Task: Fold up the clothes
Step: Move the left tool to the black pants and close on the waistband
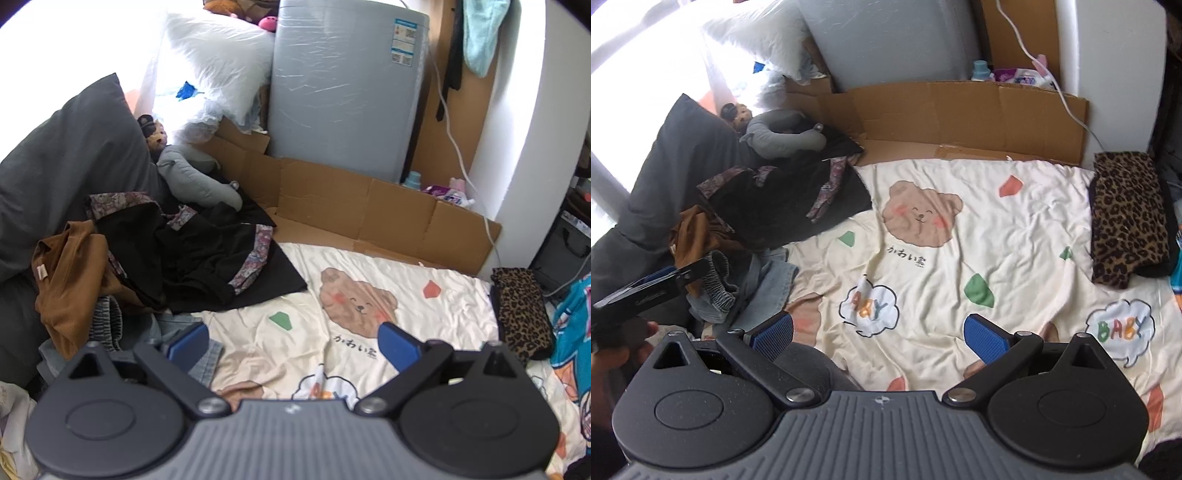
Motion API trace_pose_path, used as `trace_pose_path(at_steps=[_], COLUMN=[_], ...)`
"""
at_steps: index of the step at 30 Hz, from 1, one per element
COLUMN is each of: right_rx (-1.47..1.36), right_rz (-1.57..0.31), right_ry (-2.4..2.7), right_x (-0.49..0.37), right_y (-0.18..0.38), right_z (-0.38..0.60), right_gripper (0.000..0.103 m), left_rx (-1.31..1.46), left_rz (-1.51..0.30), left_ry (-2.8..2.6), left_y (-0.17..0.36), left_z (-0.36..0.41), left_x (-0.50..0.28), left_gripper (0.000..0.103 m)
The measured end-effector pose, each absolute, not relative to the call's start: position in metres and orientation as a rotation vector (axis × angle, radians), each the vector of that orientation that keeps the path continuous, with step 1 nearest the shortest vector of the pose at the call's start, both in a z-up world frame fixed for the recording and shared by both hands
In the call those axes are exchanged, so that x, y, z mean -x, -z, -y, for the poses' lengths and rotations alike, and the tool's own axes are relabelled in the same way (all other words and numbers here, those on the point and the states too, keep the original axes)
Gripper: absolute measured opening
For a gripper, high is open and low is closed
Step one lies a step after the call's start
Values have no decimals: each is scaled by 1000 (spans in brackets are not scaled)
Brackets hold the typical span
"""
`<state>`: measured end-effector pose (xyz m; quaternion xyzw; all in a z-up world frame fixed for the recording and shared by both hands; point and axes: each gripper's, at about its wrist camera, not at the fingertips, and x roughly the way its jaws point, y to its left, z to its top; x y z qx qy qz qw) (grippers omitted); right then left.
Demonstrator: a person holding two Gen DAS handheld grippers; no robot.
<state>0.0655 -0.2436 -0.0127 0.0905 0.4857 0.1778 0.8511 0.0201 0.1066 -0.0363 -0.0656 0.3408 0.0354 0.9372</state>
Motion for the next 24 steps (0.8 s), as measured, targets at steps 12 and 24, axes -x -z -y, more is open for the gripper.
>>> trace_pose_path(at_steps=[12,24], right_rx=[-148,-175], right_rz=[-971,-1026], right_ry=[-474,-526], right_x=[-100,-137], right_y=[33,78], right_z=[239,252], right_gripper=[80,80], left_rx=[163,199], left_rz=[-711,-744], left_ry=[-123,-156], left_y=[72,119], left_z=[-148,-184], left_x=[-57,-126], left_gripper=[88,73])
